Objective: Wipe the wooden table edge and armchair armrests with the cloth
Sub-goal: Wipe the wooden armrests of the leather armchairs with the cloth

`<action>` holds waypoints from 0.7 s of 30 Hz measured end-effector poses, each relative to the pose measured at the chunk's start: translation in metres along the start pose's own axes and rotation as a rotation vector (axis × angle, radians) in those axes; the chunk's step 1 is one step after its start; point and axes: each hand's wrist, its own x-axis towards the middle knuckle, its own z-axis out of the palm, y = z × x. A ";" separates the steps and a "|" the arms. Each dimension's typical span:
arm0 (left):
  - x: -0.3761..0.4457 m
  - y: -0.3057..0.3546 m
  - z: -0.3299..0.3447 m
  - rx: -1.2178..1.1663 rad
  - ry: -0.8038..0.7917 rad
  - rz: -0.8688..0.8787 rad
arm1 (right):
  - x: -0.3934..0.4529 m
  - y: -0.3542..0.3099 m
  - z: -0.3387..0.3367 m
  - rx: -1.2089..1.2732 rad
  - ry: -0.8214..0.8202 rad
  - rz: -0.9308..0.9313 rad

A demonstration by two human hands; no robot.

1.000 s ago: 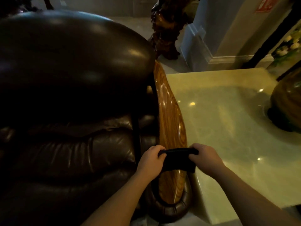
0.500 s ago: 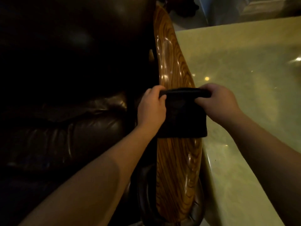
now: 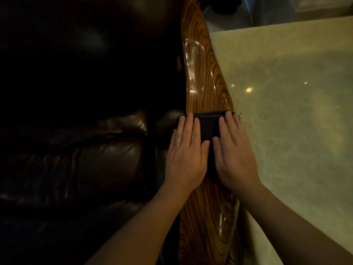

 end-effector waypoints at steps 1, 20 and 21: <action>0.000 0.000 0.000 -0.004 0.007 -0.004 | 0.001 0.000 0.002 0.010 0.002 0.018; 0.051 0.001 -0.004 -0.181 -0.023 -0.093 | 0.058 0.004 -0.004 0.032 -0.081 0.063; 0.058 0.000 -0.004 -0.182 -0.031 -0.107 | 0.064 0.005 -0.005 0.027 -0.086 0.062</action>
